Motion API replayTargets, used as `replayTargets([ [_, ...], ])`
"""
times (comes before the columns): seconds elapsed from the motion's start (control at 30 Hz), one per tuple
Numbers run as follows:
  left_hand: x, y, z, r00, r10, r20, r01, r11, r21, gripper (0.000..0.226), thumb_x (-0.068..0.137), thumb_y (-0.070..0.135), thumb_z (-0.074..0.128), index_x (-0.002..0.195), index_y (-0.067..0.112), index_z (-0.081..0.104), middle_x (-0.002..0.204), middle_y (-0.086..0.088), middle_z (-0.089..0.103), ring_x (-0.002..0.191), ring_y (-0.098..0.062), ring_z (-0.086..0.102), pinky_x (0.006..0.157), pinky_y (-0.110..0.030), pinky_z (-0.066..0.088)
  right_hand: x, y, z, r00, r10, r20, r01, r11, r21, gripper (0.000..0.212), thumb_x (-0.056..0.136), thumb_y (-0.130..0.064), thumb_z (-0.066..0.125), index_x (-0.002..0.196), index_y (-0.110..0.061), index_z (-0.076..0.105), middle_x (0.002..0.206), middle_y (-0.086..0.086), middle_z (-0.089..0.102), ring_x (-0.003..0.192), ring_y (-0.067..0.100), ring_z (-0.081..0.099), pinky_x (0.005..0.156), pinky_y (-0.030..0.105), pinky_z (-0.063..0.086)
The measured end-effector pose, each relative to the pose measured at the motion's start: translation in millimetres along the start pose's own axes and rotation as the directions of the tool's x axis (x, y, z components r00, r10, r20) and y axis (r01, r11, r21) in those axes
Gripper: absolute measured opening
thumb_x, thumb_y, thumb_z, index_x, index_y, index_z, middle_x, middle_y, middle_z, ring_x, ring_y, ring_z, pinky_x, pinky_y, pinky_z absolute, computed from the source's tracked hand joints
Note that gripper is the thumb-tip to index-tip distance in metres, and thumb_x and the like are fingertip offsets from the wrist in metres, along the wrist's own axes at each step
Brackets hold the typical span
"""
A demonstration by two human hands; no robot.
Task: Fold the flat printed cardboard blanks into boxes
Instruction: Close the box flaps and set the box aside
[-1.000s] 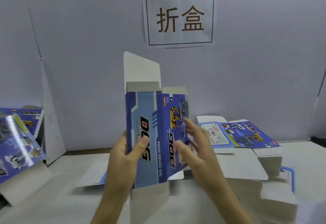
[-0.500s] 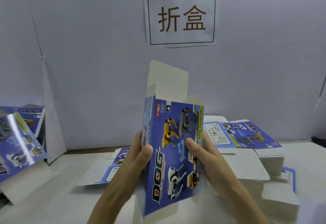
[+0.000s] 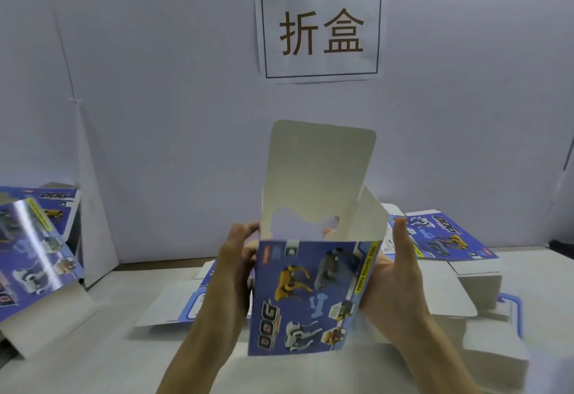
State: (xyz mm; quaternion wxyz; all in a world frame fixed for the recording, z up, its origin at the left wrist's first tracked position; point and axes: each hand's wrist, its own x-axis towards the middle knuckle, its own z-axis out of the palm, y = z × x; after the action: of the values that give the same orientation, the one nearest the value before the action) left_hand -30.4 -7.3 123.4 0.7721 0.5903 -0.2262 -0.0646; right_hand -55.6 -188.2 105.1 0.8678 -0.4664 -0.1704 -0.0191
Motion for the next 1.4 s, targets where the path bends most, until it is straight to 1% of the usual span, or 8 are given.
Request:
replayTargets([
  [0.1,-12.5,-1.4,4.7,0.996,-0.087,-0.017,0.084,0.989,-0.125,0.058,0.051,0.063,0.054,0.094,0.030,0.074,0.090,0.001,0.077,0.078,-0.018,0.074,0.057,-0.029,0.059,1.3,-1.2,1.8,0.998,-0.042,-0.057,0.044,0.998,0.037,0.060,0.057,-0.057,0.077,0.101,-0.016,0.074,0.102,0.011,0.072,0.089,0.025,0.071,0.068,0.031,0.058],
  [0.33,-18.4,19.5,9.9,0.987,-0.074,0.140,0.076,0.997,-0.010,0.123,0.024,0.073,0.084,0.131,0.021,0.057,0.093,-0.004,0.071,0.075,-0.012,0.070,0.062,-0.017,0.053,-1.4,-3.2,1.0,0.985,0.056,-0.163,-0.050,0.998,0.037,0.054,0.062,-0.049,0.075,0.100,-0.012,0.074,0.103,0.014,0.070,0.086,0.027,0.071,0.070,0.035,0.059],
  [0.4,-30.1,11.0,1.0,0.985,0.064,0.160,-0.071,0.997,0.038,0.095,0.068,0.044,0.084,0.140,-0.002,0.041,0.081,-0.007,0.054,0.066,-0.010,0.058,0.060,-0.015,0.041,-2.1,-0.9,3.1,0.988,0.045,-0.147,-0.039,0.998,0.044,0.045,0.057,-0.034,0.073,0.094,-0.007,0.074,0.098,0.016,0.072,0.077,0.025,0.072,0.061,0.032,0.058],
  [0.47,-24.6,7.5,2.8,0.992,-0.016,0.126,0.001,0.993,0.120,0.057,0.067,0.010,0.068,0.123,0.002,0.057,0.089,-0.017,0.063,0.077,-0.023,0.061,0.062,-0.020,0.045,-1.8,3.1,2.5,0.989,0.039,-0.140,-0.046,0.998,-0.043,0.046,0.060,-0.020,0.060,0.100,-0.001,0.066,0.090,0.014,0.073,0.073,0.023,0.071,0.059,0.029,0.055],
  [0.93,-11.8,-5.8,6.3,0.947,0.159,-0.279,-0.133,0.985,0.110,0.034,0.079,0.009,0.062,0.109,0.025,0.061,0.106,-0.006,0.071,0.096,-0.030,0.069,0.073,-0.038,0.051,0.7,9.2,20.1,0.955,-0.015,-0.297,-0.068,0.962,-0.266,0.043,0.056,0.005,0.048,0.098,0.003,0.059,0.081,0.012,0.069,0.063,0.017,0.069,0.050,0.022,0.049],
  [1.1,-17.5,-3.5,14.6,0.712,0.647,-0.272,-0.527,0.749,0.402,0.047,0.074,0.052,0.057,0.120,0.044,0.049,0.121,0.021,0.059,0.119,-0.006,0.055,0.089,-0.015,0.046,0.9,6.9,17.6,0.868,-0.063,-0.492,-0.015,0.988,-0.154,0.024,0.094,-0.011,0.052,0.106,0.007,0.061,0.074,0.013,0.072,0.055,0.022,0.068,0.042,0.025,0.050],
  [1.27,-18.6,-15.9,20.6,0.764,0.636,0.110,-0.345,0.259,0.902,0.136,0.045,0.091,0.054,0.149,0.037,-0.016,0.153,0.007,0.015,0.141,-0.013,0.021,0.114,-0.052,0.028,1.6,2.9,15.4,0.836,-0.138,-0.531,-0.047,0.946,-0.320,0.020,0.097,-0.023,0.051,0.102,-0.005,0.058,0.083,0.012,0.073,0.070,0.026,0.069,0.060,0.039,0.058],
  [1.4,-17.2,-16.2,20.3,0.822,0.564,0.079,-0.274,0.270,0.923,0.140,0.040,0.087,0.054,0.142,0.041,-0.029,0.158,0.000,0.003,0.146,-0.014,0.004,0.119,-0.054,0.009,-5.5,-10.7,13.8,0.905,-0.129,-0.406,-0.097,0.866,-0.491,0.020,0.098,-0.029,0.051,0.099,-0.011,0.061,0.089,0.013,0.073,0.070,0.026,0.071,0.055,0.033,0.057],
])
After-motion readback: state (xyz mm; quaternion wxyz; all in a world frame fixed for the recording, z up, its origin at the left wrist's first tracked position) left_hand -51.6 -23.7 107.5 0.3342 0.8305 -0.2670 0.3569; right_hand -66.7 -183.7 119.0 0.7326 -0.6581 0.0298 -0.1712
